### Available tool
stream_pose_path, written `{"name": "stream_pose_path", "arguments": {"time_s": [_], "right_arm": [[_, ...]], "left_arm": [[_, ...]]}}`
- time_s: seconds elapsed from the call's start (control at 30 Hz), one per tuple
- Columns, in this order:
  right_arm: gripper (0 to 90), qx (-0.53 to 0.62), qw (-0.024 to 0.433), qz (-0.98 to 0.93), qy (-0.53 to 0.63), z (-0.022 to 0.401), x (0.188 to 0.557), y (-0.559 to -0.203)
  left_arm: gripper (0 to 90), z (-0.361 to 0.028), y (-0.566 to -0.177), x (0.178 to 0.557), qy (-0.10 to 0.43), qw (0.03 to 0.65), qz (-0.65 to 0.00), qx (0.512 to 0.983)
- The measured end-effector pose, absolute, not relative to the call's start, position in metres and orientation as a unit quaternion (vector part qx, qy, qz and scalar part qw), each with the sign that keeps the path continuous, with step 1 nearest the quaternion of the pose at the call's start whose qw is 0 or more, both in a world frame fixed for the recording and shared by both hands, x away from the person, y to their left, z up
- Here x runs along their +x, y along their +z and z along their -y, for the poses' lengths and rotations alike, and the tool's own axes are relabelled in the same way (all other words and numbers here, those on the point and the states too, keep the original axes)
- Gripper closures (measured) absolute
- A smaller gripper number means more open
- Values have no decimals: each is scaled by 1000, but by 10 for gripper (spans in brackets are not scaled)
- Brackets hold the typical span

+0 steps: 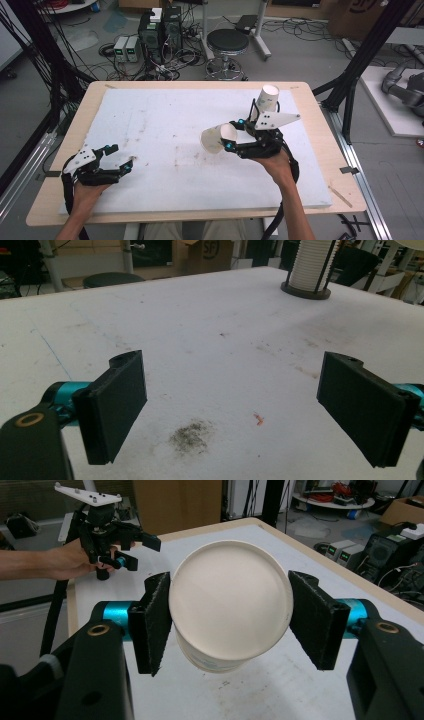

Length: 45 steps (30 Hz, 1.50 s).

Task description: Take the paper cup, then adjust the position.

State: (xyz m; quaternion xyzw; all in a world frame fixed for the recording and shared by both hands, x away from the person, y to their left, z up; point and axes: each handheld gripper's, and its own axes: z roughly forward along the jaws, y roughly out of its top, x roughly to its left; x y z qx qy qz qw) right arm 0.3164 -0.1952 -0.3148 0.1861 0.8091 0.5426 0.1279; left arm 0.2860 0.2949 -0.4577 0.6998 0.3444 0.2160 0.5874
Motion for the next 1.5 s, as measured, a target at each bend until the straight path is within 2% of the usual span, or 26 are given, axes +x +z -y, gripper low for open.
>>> {"name": "stream_pose_path", "arguments": {"time_s": [1.2, 1.5], "right_arm": [[381, 187, 115, -809, 546, 190, 320, -325], [381, 186, 111, -809, 546, 191, 323, -326]], "left_arm": [[102, -297, -458, 286, 214, 593, -348, 694], [102, -296, -454, 288, 193, 601, -343, 695]]}}
